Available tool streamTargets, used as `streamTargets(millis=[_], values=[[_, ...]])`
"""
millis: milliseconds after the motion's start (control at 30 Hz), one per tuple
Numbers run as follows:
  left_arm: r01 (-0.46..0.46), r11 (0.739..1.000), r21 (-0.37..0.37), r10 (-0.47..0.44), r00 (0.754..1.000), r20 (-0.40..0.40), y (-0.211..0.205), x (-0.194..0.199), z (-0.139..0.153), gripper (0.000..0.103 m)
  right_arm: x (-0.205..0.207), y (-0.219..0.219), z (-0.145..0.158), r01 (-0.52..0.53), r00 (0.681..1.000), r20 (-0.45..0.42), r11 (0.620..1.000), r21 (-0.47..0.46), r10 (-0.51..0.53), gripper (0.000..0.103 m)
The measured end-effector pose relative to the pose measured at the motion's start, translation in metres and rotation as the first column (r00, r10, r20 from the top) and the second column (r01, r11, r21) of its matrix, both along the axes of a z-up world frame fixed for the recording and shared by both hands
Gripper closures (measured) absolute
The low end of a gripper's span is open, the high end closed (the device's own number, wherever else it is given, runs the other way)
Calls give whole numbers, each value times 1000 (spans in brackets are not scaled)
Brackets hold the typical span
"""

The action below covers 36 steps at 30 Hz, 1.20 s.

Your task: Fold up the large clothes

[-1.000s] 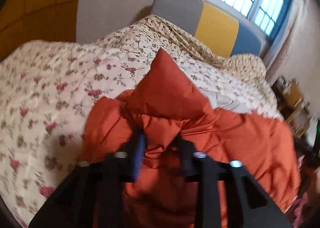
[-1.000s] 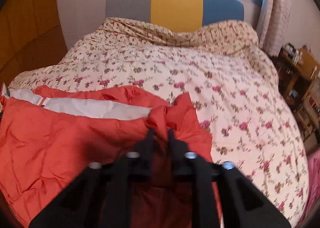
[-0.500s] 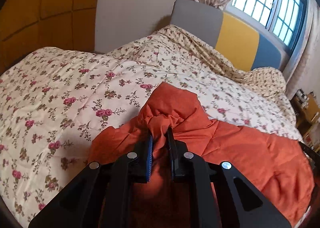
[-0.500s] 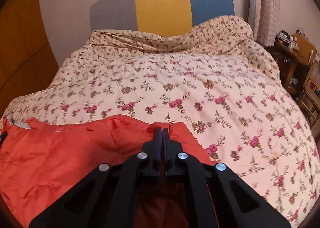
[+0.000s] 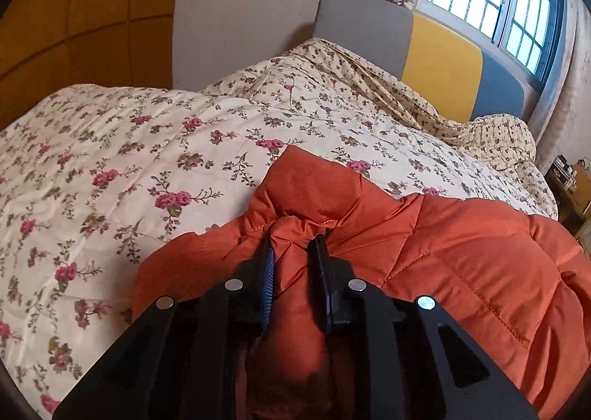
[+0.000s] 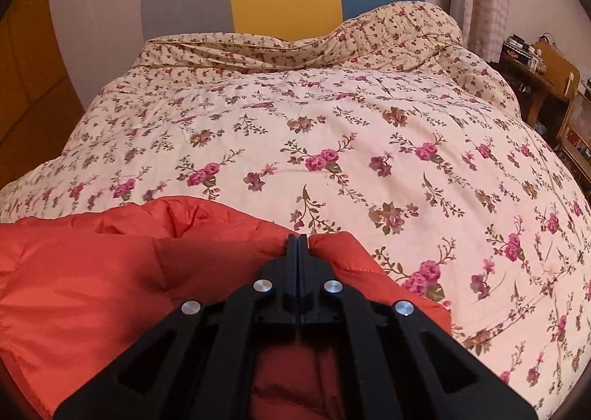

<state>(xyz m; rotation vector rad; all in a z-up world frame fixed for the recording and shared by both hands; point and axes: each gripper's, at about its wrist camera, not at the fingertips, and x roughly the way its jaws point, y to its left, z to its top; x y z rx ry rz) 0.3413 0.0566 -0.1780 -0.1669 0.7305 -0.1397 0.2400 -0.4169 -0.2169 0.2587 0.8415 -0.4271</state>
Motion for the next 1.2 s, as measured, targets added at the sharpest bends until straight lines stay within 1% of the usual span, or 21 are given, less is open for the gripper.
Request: streamTargets(millis=[167, 200, 267, 300, 333, 367, 400, 433, 467, 500, 533, 567, 667, 767, 833, 867, 900, 967, 1033, 1133, 1200], values=[[0, 1000, 9, 0, 1000, -3, -1, -1, 1, 82, 3, 3, -4, 9, 1000, -15, 999, -31, -9, 103], [2, 1000, 15, -2, 1000, -9, -2, -2, 3, 79, 3, 3, -4, 9, 1000, -17, 999, -33, -10, 103], [1, 999, 55, 1, 999, -37, -5, -8, 13, 73, 3, 3, -4, 9, 1000, -17, 999, -36, -10, 103], [-10, 998, 67, 13, 999, -41, -5, -14, 20, 67, 3, 3, -4, 10, 1000, -17, 999, -38, -11, 103], [-30, 998, 53, 31, 999, -18, -6, -26, 33, 58, 3, 3, -4, 10, 1000, -18, 999, -40, -11, 103], [-36, 999, 16, 35, 999, 26, -9, -39, 49, 51, 3, 3, -4, 10, 1000, -18, 999, -42, -11, 103], [-31, 1000, -3, 31, 998, 57, -12, -47, 59, 42, 2, 3, -4, 9, 1000, -16, 999, -40, -10, 103], [-9, 1000, -14, 11, 992, 123, -22, -60, 77, 35, 2, 3, -4, 9, 1000, -16, 999, -39, -10, 103], [15, 1000, 5, -15, 984, 178, -37, -69, 92, 31, 2, 4, -4, 9, 1000, -15, 999, -39, -10, 103], [36, 999, 26, -41, 978, 207, -48, -73, 101, 28, 2, 4, -4, 9, 1000, -16, 999, -41, -10, 103], [80, 995, 58, -92, 969, 230, -68, -75, 111, 28, 2, 3, -4, 9, 1000, -16, 999, -42, -10, 103], [119, 989, 83, -135, 964, 228, -86, -72, 115, 28, 2, 4, -4, 10, 1000, -15, 999, -42, -10, 103], [195, 966, 170, -225, 957, 182, -131, -51, 105, 28, 2, 5, -3, 10, 1000, -12, 999, -41, -11, 103], [205, 942, 265, -242, 963, 115, -159, -23, 77, 28, 1, 5, -3, 10, 1000, -11, 999, -43, -11, 103], [214, 935, 281, -243, 967, 73, -162, -12, 55, 28, 1, 5, -3, 10, 1000, -9, 999, -39, -10, 103], [222, 938, 267, -243, 969, 50, -161, -6, 45, 28, 1, 5, -3, 10, 1000, -8, 999, -38, -10, 103], [227, 949, 221, -240, 970, 32, -156, 0, 34, 28, 1, 5, -2, 10, 1000, -7, 999, -34, -10, 103], [225, 962, 156, -234, 971, 44, -148, 4, 25, 26, 1, 5, -2, 11, 1000, -3, 1000, -29, -11, 103], [227, 965, 128, -235, 971, 52, -146, 6, 16, 26, 1, 4, -1, 12, 1000, 3, 1000, -22, -12, 103], [218, 967, 135, -229, 971, 71, -149, 3, 5, 26, -1, 3, 1, 13, 1000, 10, 1000, -22, -12, 103], [218, 965, 144, -229, 971, 66, -150, 2, 3, 26, -1, 4, 4, -1, 1000, 3, 1000, -18, 1, 102]])
